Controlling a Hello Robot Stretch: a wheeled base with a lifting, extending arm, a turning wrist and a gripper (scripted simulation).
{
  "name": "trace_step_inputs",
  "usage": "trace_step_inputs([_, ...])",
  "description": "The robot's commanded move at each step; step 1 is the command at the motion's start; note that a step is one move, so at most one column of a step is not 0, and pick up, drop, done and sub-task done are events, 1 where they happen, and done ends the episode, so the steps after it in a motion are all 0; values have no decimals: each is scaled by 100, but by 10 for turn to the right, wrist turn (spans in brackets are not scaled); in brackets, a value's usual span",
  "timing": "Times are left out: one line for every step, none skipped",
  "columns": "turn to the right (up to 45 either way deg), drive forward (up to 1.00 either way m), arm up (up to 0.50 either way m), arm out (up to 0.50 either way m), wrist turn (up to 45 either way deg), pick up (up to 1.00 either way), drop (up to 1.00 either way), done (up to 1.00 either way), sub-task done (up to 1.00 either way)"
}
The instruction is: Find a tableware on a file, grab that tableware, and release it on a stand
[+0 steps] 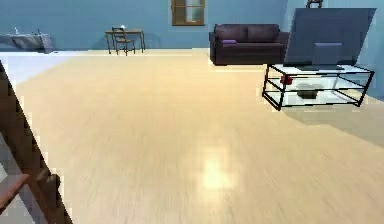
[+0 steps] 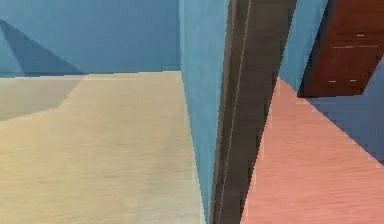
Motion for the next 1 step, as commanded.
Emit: trace_step_inputs([0, 100, 0, 0, 0, 0, 0, 0, 0])
